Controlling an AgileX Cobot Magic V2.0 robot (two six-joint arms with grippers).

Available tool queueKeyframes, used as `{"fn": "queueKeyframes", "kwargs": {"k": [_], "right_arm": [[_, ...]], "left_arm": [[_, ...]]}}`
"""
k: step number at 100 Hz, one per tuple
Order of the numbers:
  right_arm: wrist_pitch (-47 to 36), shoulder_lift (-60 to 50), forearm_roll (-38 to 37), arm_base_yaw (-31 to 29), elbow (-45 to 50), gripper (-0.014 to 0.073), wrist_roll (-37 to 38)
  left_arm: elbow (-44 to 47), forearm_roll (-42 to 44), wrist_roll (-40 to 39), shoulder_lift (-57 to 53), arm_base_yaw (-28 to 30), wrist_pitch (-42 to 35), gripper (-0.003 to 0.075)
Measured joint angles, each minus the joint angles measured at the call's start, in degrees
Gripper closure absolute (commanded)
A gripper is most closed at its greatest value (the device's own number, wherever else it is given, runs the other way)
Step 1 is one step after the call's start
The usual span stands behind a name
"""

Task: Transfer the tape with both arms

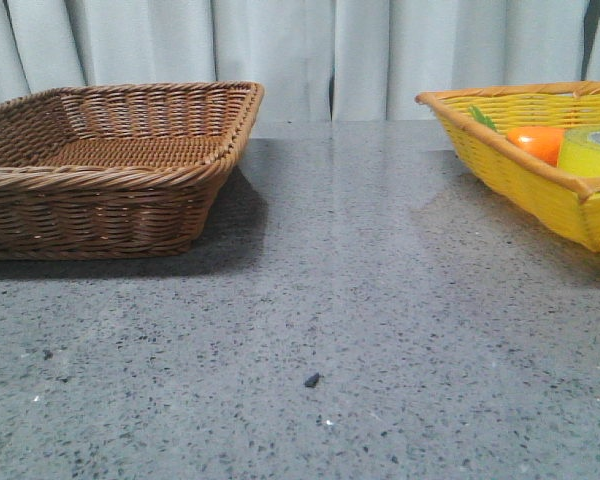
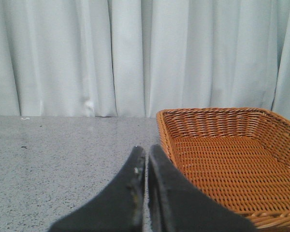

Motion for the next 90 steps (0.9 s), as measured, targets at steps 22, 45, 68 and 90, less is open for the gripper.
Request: {"fn": "queueKeyframes", "kwargs": {"k": [22, 45, 68, 90], "right_arm": [[3.3, 8.1, 0.1, 0.0, -9.3, 0.0667, 0.0], [13.6, 18.8, 0.1, 0.0, -20.5, 0.048, 0.0], [20.3, 30.8, 0.1, 3.1, -32.5, 0.0244, -0.3], [24.9, 43.5, 0.1, 9.2, -42.7, 0.024, -0.8]], "left_arm": [[-2.5, 0.0, 0.0, 4.6, 0.0, 0.1, 0.0741], [-5.0, 0.0, 0.0, 7.9, 0.0, 0.1, 0.0741], [-5.6, 0.0, 0.0, 10.1, 0.0, -0.3, 0.0741], [-5.6, 0.0, 0.0, 10.6, 0.0, -0.3, 0.0741]]}}
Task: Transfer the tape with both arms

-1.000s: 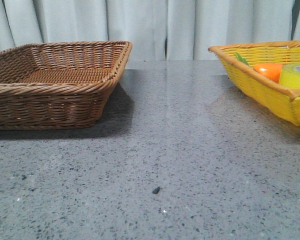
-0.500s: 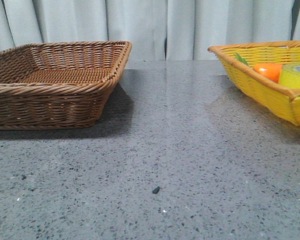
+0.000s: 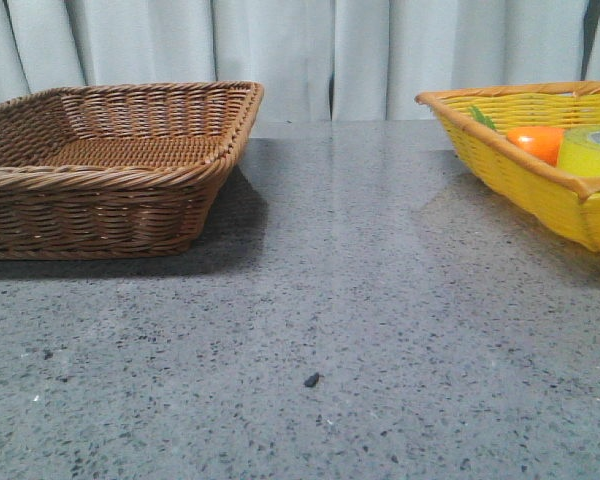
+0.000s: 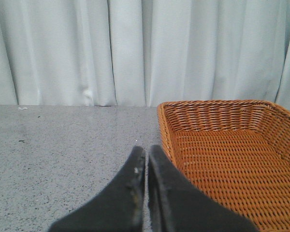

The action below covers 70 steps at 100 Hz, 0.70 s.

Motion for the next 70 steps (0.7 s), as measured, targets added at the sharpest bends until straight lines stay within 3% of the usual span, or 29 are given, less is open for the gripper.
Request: {"fn": "queueKeyframes", "kwargs": {"k": [31, 70], "right_arm": [[10.9, 19.3, 0.0, 3.5, -11.8, 0.0241, -0.3], [13.9, 30.2, 0.0, 3.6, -15.4, 0.0244, -0.3]], "left_arm": [[0.0, 0.0, 0.0, 0.0, 0.0, -0.2, 0.0741], [0.0, 0.0, 0.0, 0.0, 0.0, -0.4, 0.0741]]}}
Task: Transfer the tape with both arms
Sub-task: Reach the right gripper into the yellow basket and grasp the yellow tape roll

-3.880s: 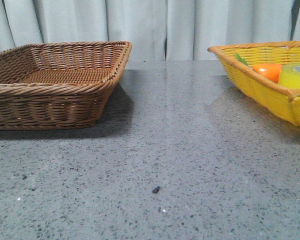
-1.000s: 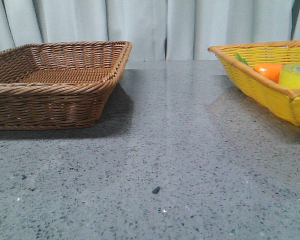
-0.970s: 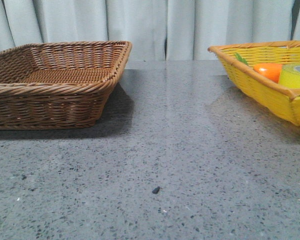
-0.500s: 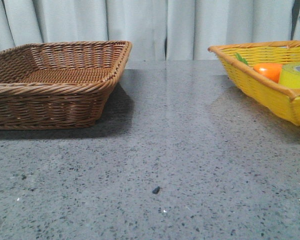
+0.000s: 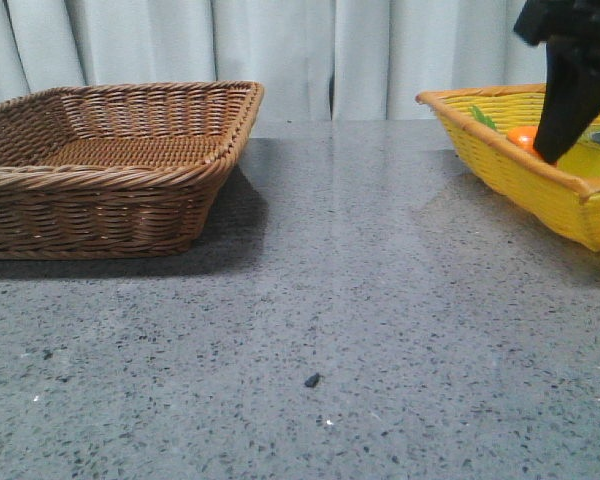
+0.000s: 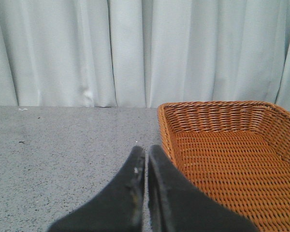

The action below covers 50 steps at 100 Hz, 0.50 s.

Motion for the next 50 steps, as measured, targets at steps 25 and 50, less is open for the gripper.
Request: {"fn": "queueKeyframes", "kwargs": {"k": [25, 50], "right_arm": [[0.0, 3.1, 0.0, 0.0, 0.0, 0.0426, 0.0], [0.6, 3.1, 0.0, 0.0, -0.4, 0.0603, 0.1]], "left_arm": [[0.0, 0.0, 0.0, 0.0, 0.0, 0.0, 0.0741], [0.0, 0.0, 0.0, 0.0, 0.0, 0.0, 0.0741]]}}
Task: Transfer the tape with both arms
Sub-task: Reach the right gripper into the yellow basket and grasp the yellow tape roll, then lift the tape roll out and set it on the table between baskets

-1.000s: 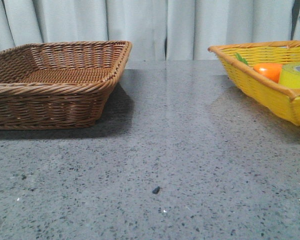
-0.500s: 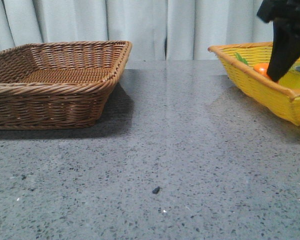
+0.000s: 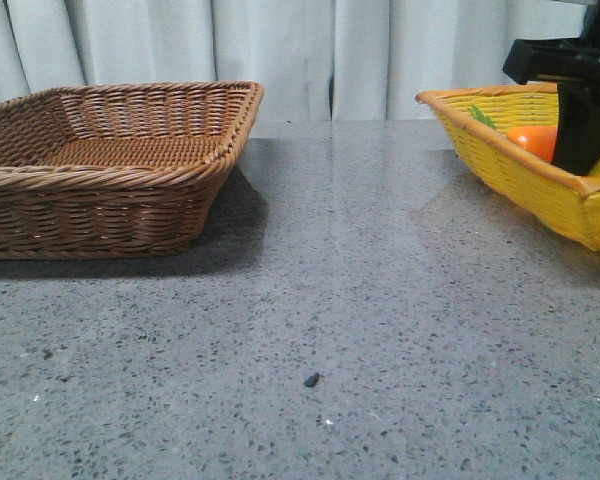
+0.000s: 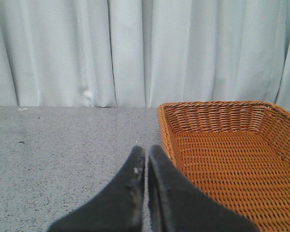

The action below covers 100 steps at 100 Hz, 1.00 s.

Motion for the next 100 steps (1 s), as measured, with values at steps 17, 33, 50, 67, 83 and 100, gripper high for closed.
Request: {"fn": "queueKeyframes", "kwargs": {"k": [17, 33, 50, 67, 83, 100], "right_arm": [[5.2, 0.4, -0.1, 0.0, -4.0, 0.0639, -0.1], [13.2, 0.4, -0.1, 0.8, -13.2, 0.0639, -0.1], [16.9, 0.2, -0.4, 6.1, -22.0, 0.0639, -0.1], [19.1, -0.1, -0.2, 14.0, -24.9, 0.0639, 0.5], [19.9, 1.5, 0.2, 20.1, -24.9, 0.0639, 1.1], [18.1, 5.0, 0.2, 24.9, -24.9, 0.0639, 1.6]], "left_arm": [[0.0, 0.0, 0.0, 0.0, 0.0, 0.0, 0.0741], [0.0, 0.0, 0.0, 0.0, 0.0, 0.0, 0.0741], [0.0, 0.0, 0.0, 0.0, 0.0, 0.0, 0.0741], [0.0, 0.0, 0.0, 0.0, 0.0, 0.0, 0.0741], [0.0, 0.0, 0.0, 0.0, 0.0, 0.0, 0.0741], [0.0, 0.0, 0.0, 0.0, 0.0, 0.0, 0.0741]]}}
